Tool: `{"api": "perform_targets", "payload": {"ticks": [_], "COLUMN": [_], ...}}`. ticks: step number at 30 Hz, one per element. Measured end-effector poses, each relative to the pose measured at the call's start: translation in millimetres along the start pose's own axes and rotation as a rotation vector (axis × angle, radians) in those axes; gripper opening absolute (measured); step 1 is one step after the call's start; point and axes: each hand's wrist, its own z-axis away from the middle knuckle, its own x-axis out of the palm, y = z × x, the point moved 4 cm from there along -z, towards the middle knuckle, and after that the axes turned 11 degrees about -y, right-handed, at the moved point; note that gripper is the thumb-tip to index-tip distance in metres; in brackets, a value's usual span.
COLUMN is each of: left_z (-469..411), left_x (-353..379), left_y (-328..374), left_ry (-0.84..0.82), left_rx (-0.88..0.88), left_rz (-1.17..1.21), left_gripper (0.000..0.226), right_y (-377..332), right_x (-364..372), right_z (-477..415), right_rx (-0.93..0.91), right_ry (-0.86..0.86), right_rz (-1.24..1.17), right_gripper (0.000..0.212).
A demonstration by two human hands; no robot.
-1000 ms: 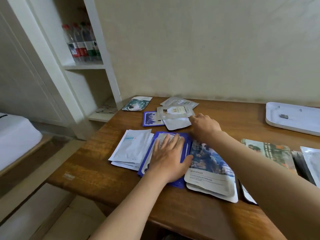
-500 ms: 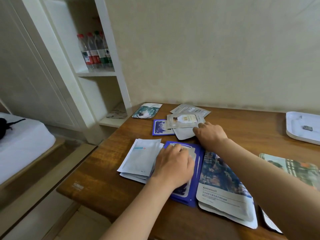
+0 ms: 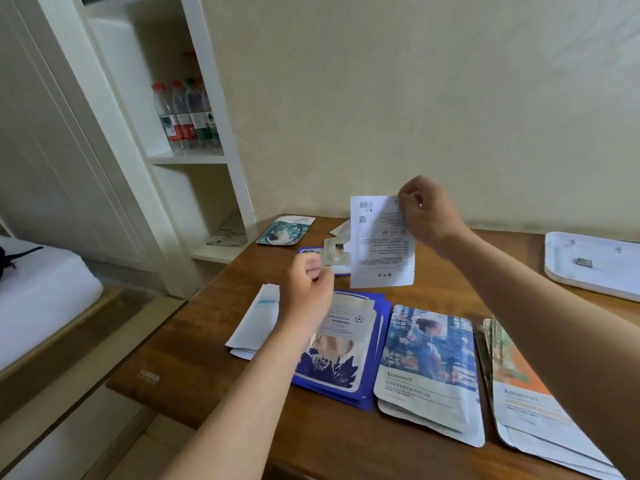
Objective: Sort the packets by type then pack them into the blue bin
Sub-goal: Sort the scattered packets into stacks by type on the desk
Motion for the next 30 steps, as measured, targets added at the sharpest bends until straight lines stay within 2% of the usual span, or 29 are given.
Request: {"api": "perform_targets", "payload": {"ticks": [5, 9, 11, 13, 14, 16, 18, 21, 23, 27, 30], "left_z": [0.4, 1.3, 7.3, 16.1, 19.1, 22.1, 21.9, 22.6, 23.7, 27.9, 31.3], "left_x": [10.0, 23.5, 32.9, 41.9, 44.4, 43.4, 40.1, 38.6, 34.8, 15.5, -0.7], "left_y": [10.1, 14.0, 15.7, 19.6, 22.0, 28.8, 32.5, 27.2, 17.3, 10.1, 4.5], "left_ry": [-0.080, -0.098, -0.164, -0.331, -0.423, -0.529, -0.488, -0.350, -0.280, -0.270, -0.305], "left_rx": [0.013, -0.093, -0.273, -0.441, -0.455, -0.377, -0.302, -0.276, -0.272, -0.191, -0.169], "left_rz": [0.152, 0.296, 0.495, 0.784, 0.921, 1.117, 1.179, 1.078, 1.019, 0.998, 0.984], "left_gripper": [0.048, 0.044, 0.046, 0.067, 0.080, 0.094, 0.088, 0.044, 0.026, 0.027, 0.034], "right_y": [-3.2, -6.0, -10.9, -23.9, -32.3, -46.1, -49.0, -35.3, -25.2, -12.7, -10.1], "right_x": [-5.8, -9.3, -14.7, -19.1, -17.8, -5.1, 12.8, 28.6, 29.2, 23.3, 30.1], "right_z": [7.5, 17.5, 24.5, 37.9, 47.0, 68.9, 87.8, 98.8, 95.5, 76.2, 65.2], "right_rx": [0.040, 0.048, -0.015, -0.170, -0.270, -0.436, -0.490, -0.394, -0.291, -0.117, 0.098], "right_ry": [-0.038, -0.062, -0.039, -0.010, -0.025, -0.156, -0.354, -0.505, -0.439, -0.126, -0.158], "right_rz": [-0.305, -0.418, -0.326, -0.134, -0.045, 0.079, 0.173, 0.197, 0.106, 0.095, -0.228], "right_gripper": [0.020, 0.020, 0.019, 0.017, 0.016, 0.014, 0.009, 0.006, 0.009, 0.020, 0.039]}}
